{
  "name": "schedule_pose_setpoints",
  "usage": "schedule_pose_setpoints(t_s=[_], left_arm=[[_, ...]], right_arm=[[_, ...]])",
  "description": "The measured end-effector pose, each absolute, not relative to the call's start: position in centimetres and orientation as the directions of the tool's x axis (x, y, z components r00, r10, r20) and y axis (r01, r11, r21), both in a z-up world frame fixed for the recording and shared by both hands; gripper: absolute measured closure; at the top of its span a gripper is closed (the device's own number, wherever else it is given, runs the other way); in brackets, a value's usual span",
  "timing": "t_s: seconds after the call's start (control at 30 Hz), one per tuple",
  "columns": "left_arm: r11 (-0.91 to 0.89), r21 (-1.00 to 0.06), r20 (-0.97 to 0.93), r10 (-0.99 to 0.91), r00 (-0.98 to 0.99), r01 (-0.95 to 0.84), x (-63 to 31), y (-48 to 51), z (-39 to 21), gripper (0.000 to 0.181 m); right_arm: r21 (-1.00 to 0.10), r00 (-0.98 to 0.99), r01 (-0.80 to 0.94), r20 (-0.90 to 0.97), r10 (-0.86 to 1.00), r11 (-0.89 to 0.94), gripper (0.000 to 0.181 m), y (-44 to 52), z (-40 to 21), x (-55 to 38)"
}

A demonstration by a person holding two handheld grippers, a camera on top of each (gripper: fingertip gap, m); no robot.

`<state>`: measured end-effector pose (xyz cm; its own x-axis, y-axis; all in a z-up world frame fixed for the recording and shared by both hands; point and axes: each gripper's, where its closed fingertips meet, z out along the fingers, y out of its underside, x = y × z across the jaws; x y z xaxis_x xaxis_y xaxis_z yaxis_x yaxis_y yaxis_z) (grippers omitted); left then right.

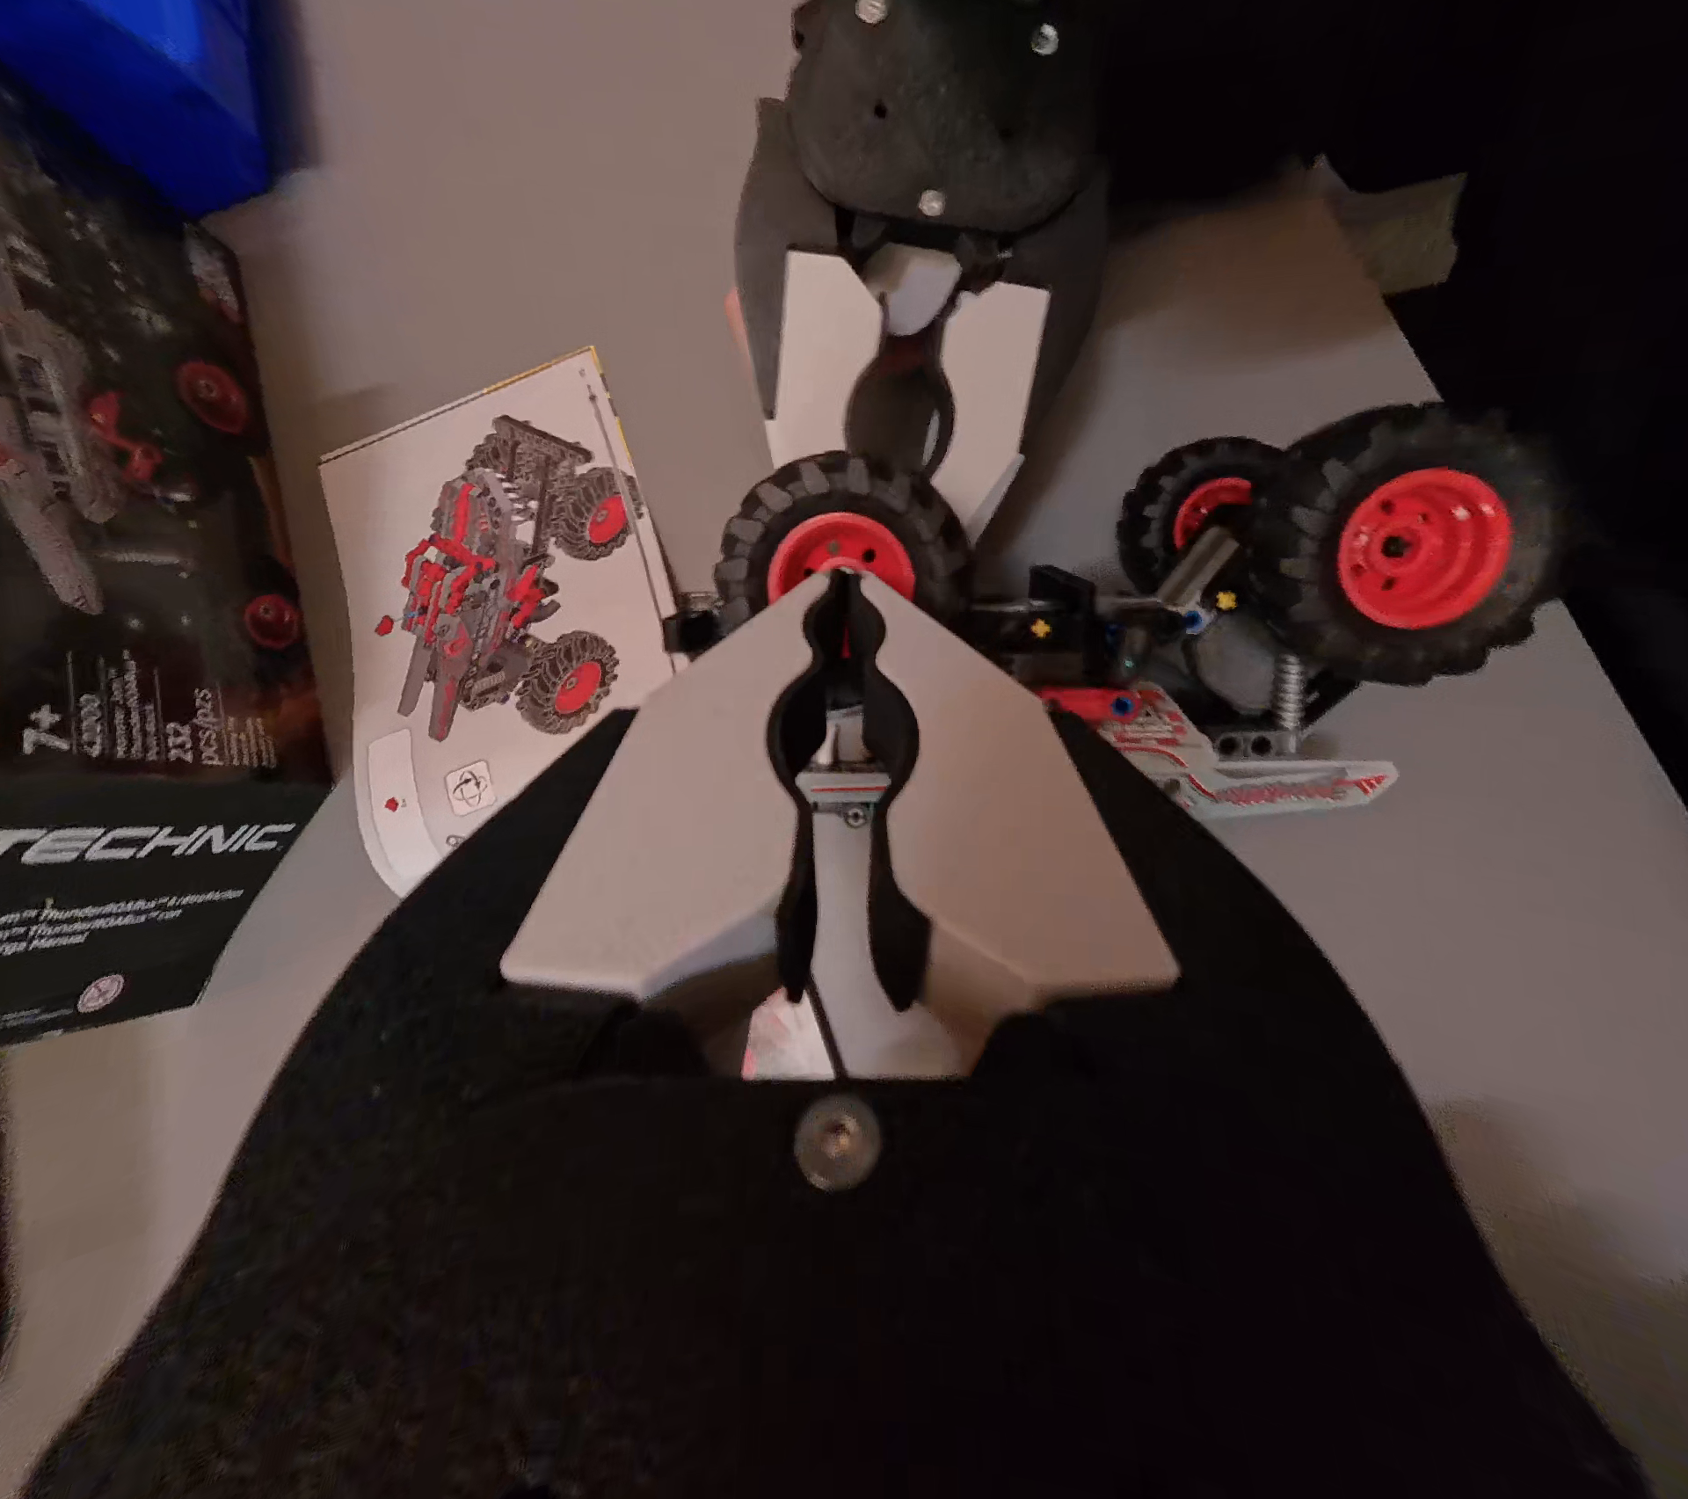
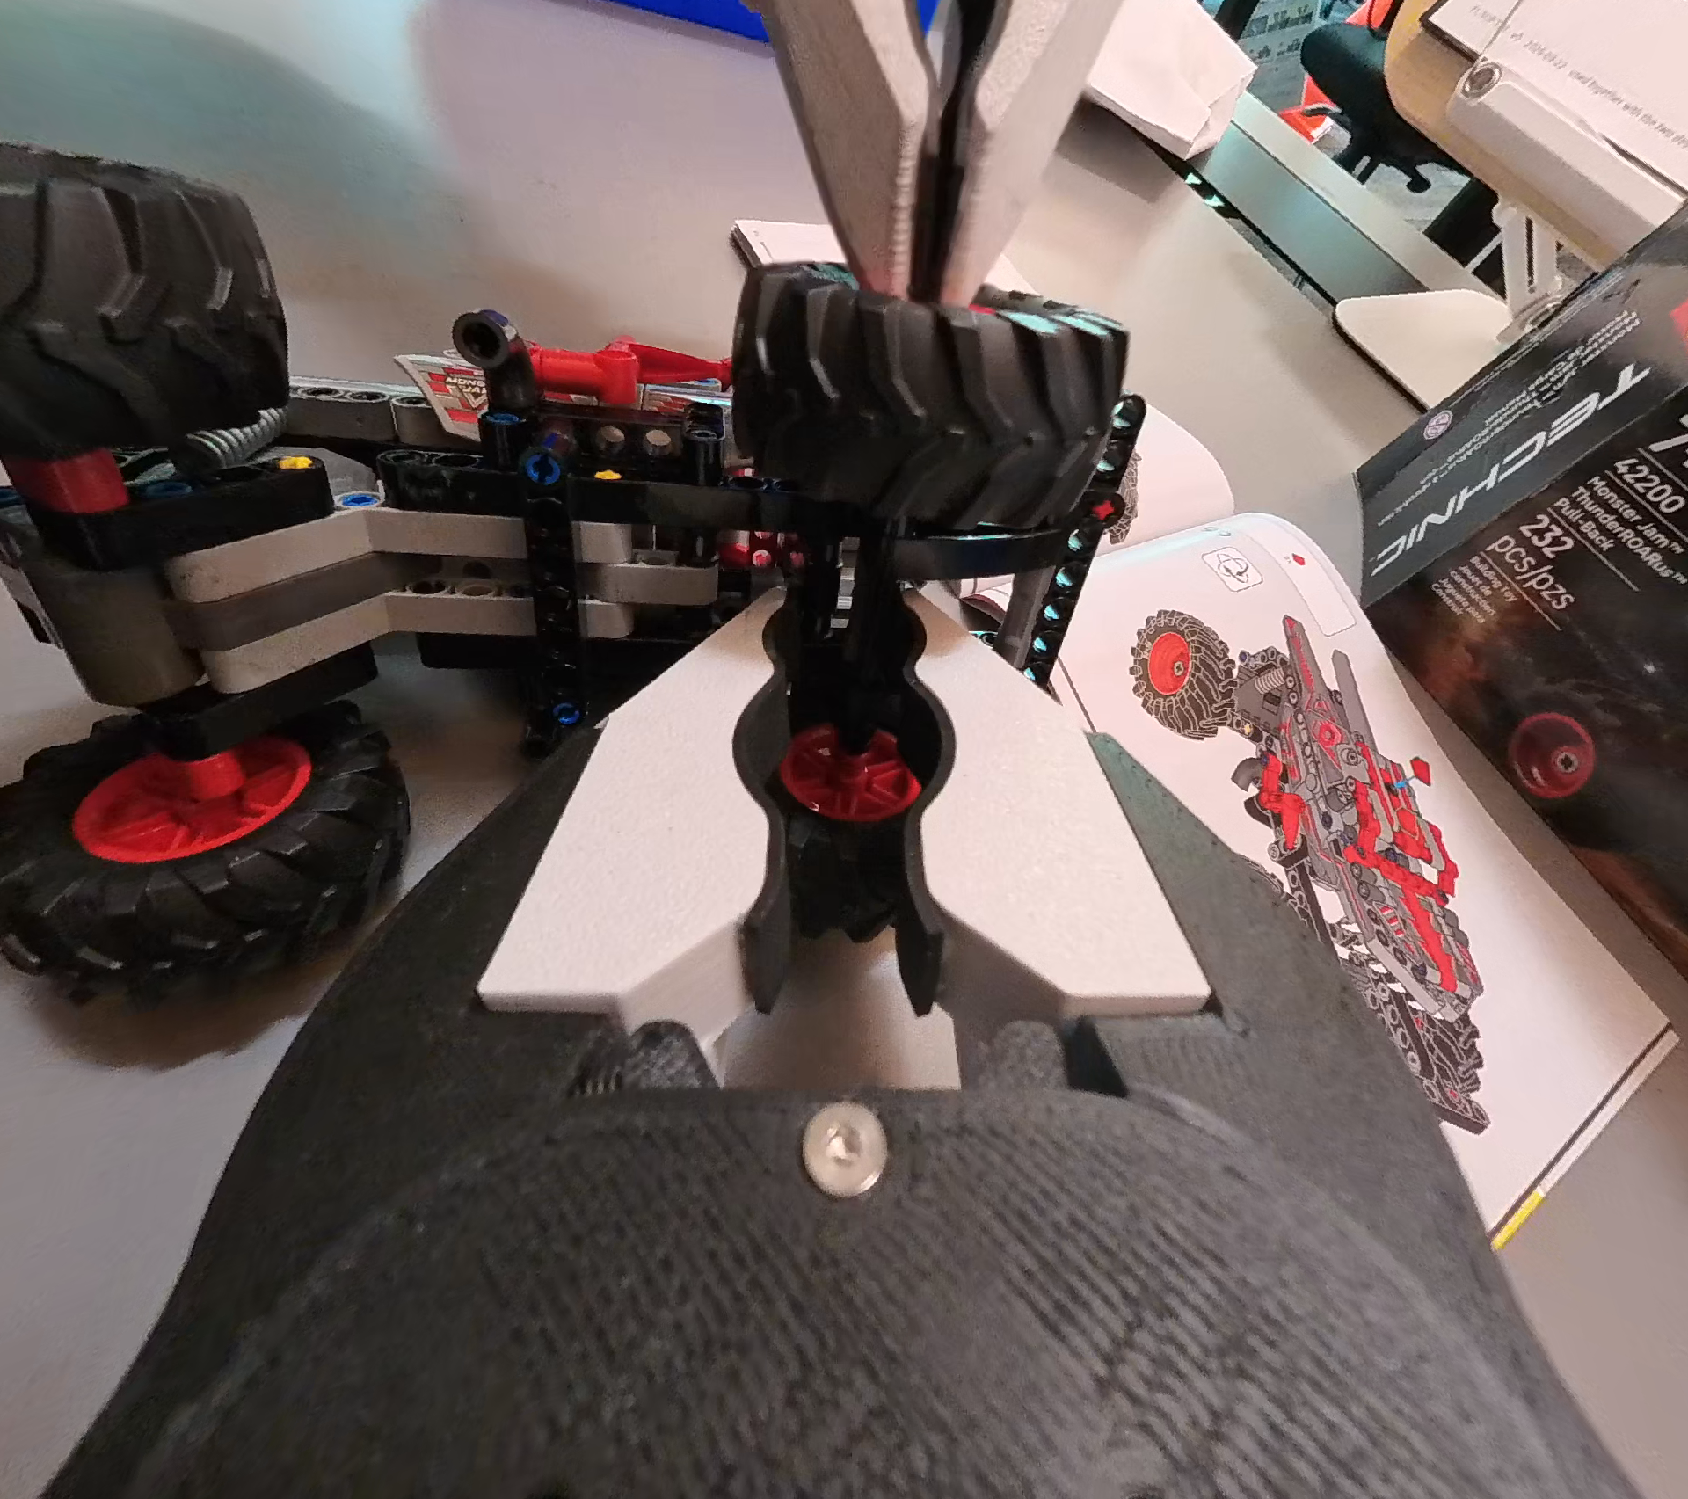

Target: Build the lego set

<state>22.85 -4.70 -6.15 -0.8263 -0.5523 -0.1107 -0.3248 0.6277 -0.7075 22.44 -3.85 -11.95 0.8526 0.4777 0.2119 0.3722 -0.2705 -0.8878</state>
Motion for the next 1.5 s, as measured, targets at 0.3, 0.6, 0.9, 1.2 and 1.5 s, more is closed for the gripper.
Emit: schedule_pose_setpoints(t_s=[0.3,0.6,0.9,1.2,1.5], left_arm=[[0.609,-0.634,0.021,-0.601,-0.799,-0.475,22.9,-4.8,-6.3,0.181],[0.539,-0.707,0.035,-0.619,-0.785,-0.457,23.3,-4.3,-5.8,0.181],[0.638,-0.652,-0.088,-0.599,-0.796,-0.409,23.1,-4.1,-6.1,0.181],[0.717,-0.577,-0.150,-0.562,-0.813,-0.390,22.9,-4.5,-6.4,0.181],[0.710,-0.584,-0.232,-0.611,-0.757,-0.394,23.5,-4.5,-5.6,0.181]], right_arm=[[-0.868,0.841,0.419,0.261,0.474,-0.267,0.165,-3.9,-11.9,22.5],[-0.878,0.843,0.400,0.239,0.482,-0.263,0.164,-3.9,-11.8,22.3],[-0.881,0.844,0.395,0.237,0.481,-0.259,0.164,-3.9,-11.8,22.3],[-0.876,0.842,0.405,0.245,0.481,-0.263,0.165,-3.9,-11.8,22.2],[-0.880,0.852,0.387,0.227,0.472,-0.275,0.165,-3.8,-11.8,22.3]])
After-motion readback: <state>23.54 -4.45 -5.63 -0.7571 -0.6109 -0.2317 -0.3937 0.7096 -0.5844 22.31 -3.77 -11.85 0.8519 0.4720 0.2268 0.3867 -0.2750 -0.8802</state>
